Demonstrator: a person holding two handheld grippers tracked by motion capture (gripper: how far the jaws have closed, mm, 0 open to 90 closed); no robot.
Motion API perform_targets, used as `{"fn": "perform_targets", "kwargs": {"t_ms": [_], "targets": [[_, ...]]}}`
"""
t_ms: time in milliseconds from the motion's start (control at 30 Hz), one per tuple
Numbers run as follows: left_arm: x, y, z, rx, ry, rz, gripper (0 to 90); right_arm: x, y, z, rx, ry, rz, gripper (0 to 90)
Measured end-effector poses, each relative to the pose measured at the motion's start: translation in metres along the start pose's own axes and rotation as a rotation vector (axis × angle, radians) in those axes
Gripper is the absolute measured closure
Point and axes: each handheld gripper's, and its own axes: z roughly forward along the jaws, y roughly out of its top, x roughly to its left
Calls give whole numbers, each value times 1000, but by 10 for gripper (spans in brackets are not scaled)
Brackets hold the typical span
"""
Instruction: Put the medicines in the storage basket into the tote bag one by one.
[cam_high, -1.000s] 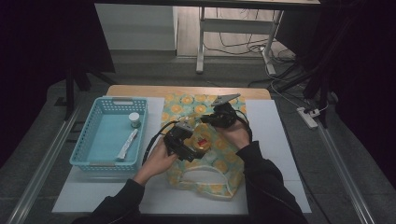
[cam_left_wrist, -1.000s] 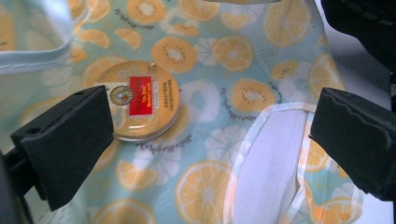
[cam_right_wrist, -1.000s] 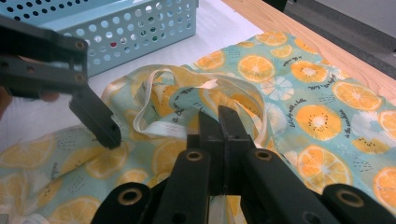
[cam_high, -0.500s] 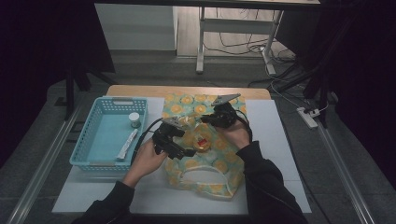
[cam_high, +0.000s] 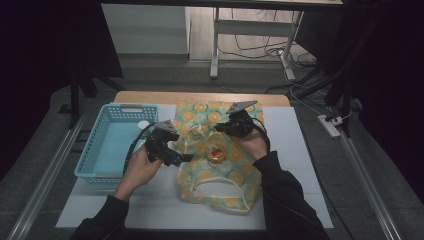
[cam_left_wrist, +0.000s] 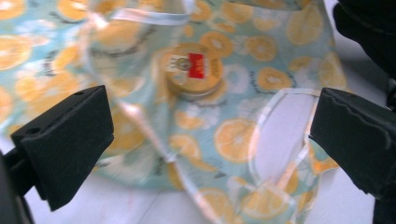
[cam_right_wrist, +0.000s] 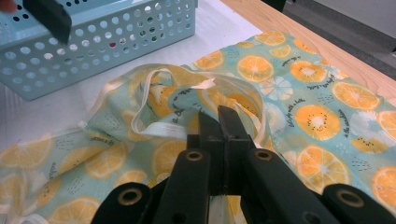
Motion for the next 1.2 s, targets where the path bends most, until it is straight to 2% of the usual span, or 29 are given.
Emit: {"fn": "perform_targets", "kwargs": {"t_ms": [500,833,933,1067,1200], "targets": [[33,-26,-44,7,177,-80,0,2,1,0,-2,1,-3,900],[53,-46,-66,4,239,-174,0,2,0,0,1,0,0,900],[56,-51,-70,5,255,-185,0,2,0,0,1,0,-2,900],[62,-58,-73,34,309,-188,1,2,0,1,2,0,-5,900],[72,-65,-75,35,307,-229,2,2,0,1,-1,1,-8,900]]}}
